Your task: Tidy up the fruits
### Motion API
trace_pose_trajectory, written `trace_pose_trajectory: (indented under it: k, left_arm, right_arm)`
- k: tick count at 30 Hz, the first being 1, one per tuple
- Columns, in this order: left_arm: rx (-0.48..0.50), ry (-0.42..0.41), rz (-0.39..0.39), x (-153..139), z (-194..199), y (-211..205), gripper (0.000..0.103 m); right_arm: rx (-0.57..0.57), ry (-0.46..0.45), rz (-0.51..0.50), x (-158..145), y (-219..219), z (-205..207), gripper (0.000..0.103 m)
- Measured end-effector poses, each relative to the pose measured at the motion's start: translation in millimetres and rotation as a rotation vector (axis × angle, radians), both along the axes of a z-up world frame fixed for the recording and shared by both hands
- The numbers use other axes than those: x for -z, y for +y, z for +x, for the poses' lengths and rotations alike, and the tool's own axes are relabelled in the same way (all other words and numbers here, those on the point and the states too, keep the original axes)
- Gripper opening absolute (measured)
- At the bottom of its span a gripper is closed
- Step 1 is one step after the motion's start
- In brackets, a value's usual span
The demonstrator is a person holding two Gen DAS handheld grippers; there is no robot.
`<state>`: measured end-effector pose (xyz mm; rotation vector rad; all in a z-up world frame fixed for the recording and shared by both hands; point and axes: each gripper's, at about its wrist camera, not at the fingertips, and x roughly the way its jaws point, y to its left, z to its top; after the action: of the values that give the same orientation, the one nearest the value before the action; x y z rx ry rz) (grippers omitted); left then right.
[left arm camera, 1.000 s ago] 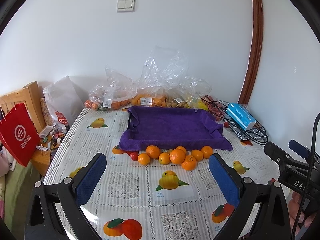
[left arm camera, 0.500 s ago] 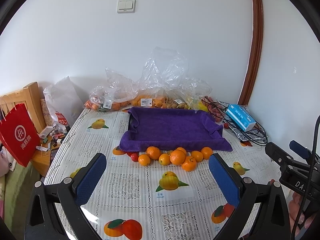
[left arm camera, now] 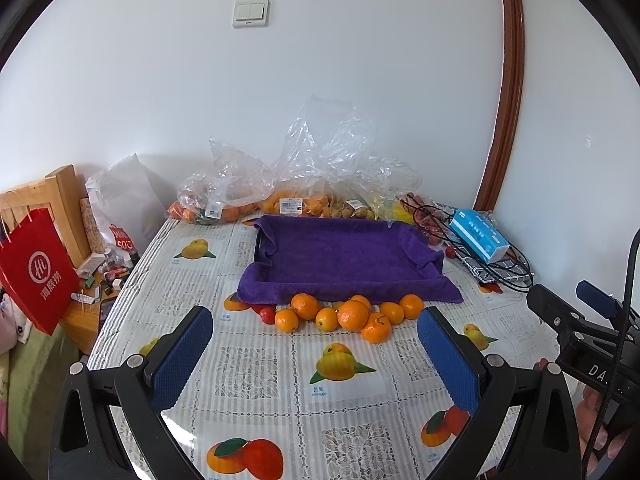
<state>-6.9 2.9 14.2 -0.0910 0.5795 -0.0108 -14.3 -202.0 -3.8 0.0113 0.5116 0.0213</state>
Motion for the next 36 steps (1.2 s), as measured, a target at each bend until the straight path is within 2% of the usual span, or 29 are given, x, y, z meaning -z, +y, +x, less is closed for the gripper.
trace_pose_trajectory:
  k: [28, 36]
  left_arm:
    - [0.001, 0.000, 0.004, 4.9, -3.3, -1.3, 0.103]
    - [-0.015, 0.031, -0.011, 11.5, 4.5, 4.6, 0.103]
  right_arm:
    - [-0.020, 0.011, 0.006, 8.6, 7.1, -0.2, 0.102]
    - [-0.012, 0.034, 0.020, 14.2, 6.1, 9.0, 0.102]
